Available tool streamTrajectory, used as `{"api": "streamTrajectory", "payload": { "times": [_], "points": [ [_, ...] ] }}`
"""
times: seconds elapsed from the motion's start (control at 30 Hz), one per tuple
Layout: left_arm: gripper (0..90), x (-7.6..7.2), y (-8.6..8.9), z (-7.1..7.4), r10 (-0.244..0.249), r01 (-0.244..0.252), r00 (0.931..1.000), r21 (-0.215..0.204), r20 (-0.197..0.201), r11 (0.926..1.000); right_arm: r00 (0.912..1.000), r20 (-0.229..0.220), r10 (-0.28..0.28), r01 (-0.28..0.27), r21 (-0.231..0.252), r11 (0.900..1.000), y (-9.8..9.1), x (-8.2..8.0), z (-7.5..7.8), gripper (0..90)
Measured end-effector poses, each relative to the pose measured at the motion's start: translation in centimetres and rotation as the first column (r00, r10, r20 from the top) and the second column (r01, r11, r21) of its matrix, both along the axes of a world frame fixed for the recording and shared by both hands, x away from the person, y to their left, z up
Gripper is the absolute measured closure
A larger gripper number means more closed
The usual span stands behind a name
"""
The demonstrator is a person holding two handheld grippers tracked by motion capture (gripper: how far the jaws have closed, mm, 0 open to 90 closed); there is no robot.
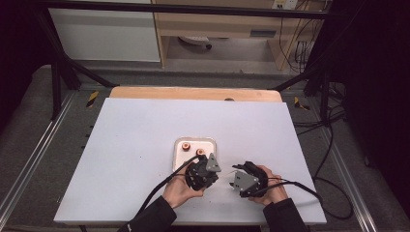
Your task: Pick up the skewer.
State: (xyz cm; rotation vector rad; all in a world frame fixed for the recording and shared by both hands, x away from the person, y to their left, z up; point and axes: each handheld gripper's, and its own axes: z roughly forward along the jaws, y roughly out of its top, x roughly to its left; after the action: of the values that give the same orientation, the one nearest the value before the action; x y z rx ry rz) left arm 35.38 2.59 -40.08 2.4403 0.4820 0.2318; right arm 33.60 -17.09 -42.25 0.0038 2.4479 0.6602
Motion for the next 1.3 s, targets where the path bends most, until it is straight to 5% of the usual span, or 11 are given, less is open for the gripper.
{"api": "streamTrajectory", "payload": {
  "times": [0.3, 0.6, 1.3],
  "points": [
    [88.5, -0.1, -0.8, 0.2, -0.019, 0.019, 0.9998, 0.021, -0.001, 0.9996, 0.9934, 0.076, 0.086, -0.079, -0.085, 0.9932, 0.3, 0.0, -0.2, 58.5],
    [88.5, -0.1, -1.7, 0.4, -0.036, 0.036, 0.9993, 0.030, -0.006, 0.9989, 0.9725, 0.114, 0.203, -0.182, -0.171, 0.9684, 0.6, -0.2, -0.4, 73.8],
    [88.1, -0.1, -1.7, 0.4, -0.053, 0.054, 0.9981, 0.033, -0.033, 0.9980, 0.9468, 0.143, 0.288, -0.240, -0.283, 0.9285, 0.3, -0.5, -0.5, 89.1]
  ]
}}
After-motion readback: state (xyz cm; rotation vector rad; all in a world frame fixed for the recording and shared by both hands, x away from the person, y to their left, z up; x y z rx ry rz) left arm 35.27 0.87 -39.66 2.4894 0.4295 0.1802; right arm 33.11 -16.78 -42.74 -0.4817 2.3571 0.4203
